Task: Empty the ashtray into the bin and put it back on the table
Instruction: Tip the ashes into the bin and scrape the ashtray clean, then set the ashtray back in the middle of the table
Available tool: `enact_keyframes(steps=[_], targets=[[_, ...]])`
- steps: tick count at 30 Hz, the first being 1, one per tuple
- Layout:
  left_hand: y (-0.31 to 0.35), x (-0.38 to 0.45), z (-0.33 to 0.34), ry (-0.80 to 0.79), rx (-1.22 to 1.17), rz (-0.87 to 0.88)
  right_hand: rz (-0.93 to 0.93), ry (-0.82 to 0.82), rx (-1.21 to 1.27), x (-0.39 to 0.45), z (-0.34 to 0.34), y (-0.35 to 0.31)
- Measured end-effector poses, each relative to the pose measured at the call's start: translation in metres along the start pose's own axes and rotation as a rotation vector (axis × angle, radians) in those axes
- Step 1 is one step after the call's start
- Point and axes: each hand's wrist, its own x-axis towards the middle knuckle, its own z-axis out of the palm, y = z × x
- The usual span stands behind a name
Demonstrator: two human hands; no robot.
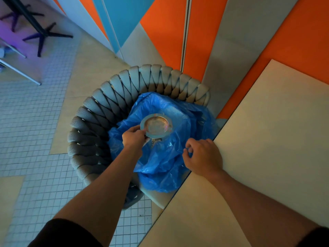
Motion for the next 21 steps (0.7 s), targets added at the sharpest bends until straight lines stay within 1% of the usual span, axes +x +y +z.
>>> enact_keyframes(steps=[3, 6, 9, 12, 14, 16, 21], targets=[[0.002, -0.022, 0.002, -0.039, 0.023, 0.018, 0.025, 0.005, 0.071, 0.001, -0.004, -0.001], [0.003, -0.047, 0.004, -0.086, 0.026, 0.047, 0.099, 0.036, 0.326, 0.0, -0.01, -0.002], [0.002, -0.072, 0.006, -0.137, 0.037, 0.064, 0.242, 0.088, 0.581, -0.003, -0.016, -0.005], [0.0, -0.097, 0.008, -0.183, 0.046, 0.07, 0.437, 0.091, 0.743, -0.01, -0.027, -0.005], [-0.001, -0.114, 0.011, -0.213, 0.055, 0.076, 0.55, 0.072, 0.827, -0.018, -0.036, -0.001], [-0.003, -0.131, 0.015, -0.242, 0.058, 0.077, 0.63, 0.086, 0.899, -0.028, -0.046, 0.003], [-0.016, -0.172, 0.023, -0.311, 0.085, 0.067, 0.739, 0.131, 0.934, -0.066, -0.074, 0.018]])
